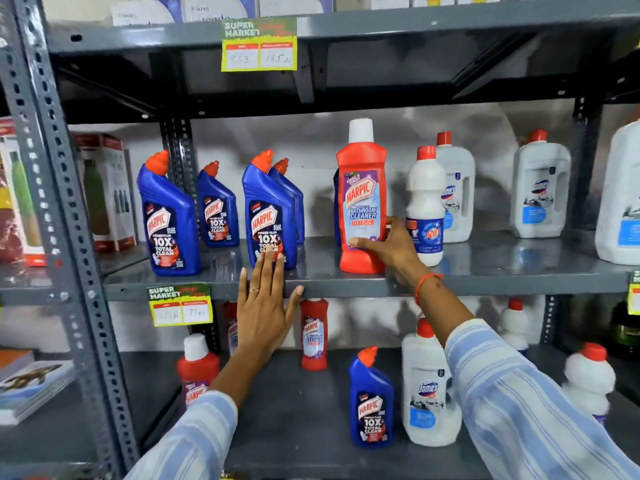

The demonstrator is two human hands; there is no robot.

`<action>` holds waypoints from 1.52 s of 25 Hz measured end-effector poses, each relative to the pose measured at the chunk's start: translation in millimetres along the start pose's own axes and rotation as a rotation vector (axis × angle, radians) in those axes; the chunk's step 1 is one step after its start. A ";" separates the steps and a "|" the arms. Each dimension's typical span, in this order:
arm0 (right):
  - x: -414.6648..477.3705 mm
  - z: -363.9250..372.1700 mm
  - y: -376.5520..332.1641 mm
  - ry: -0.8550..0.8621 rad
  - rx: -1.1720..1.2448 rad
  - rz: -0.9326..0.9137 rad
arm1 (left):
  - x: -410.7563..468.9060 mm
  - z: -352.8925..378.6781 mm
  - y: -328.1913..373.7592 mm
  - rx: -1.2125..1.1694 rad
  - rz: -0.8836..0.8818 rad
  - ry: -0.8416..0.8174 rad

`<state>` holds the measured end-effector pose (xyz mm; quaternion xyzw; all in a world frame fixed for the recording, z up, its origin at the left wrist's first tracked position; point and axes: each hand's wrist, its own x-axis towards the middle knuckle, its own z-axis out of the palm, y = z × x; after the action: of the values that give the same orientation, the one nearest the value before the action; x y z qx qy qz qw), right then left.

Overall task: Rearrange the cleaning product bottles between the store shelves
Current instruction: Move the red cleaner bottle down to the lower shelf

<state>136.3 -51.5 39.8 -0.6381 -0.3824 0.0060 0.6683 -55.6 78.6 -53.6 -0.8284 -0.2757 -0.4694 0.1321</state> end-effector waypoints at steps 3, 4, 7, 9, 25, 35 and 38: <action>-25.3 0.6 -8.3 -0.004 0.064 -0.040 | -5.0 -1.6 -3.4 0.003 0.012 0.005; -34.8 0.2 -12.9 0.001 0.078 -0.064 | -6.7 -1.2 -4.5 0.008 0.010 0.017; -70.3 5.0 -15.5 -0.053 0.181 -0.120 | -16.2 4.0 -11.8 0.039 0.005 0.023; -99.8 15.0 2.2 -0.097 0.275 -0.099 | -20.7 8.6 -22.7 0.061 0.012 0.029; -210.3 109.0 232.4 -0.235 0.111 0.271 | -27.8 34.8 -66.9 0.159 0.170 0.147; -201.1 123.9 268.2 -0.334 0.111 0.409 | -27.5 43.6 -70.4 0.161 0.174 0.195; -198.2 123.2 269.5 -0.366 0.122 0.424 | -27.7 45.2 -69.9 0.161 0.168 0.200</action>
<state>61.6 4.7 -304.2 -0.6506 -0.3538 0.2836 0.6092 -75.6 147.8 -103.6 -0.7843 -0.2276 -0.5134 0.2636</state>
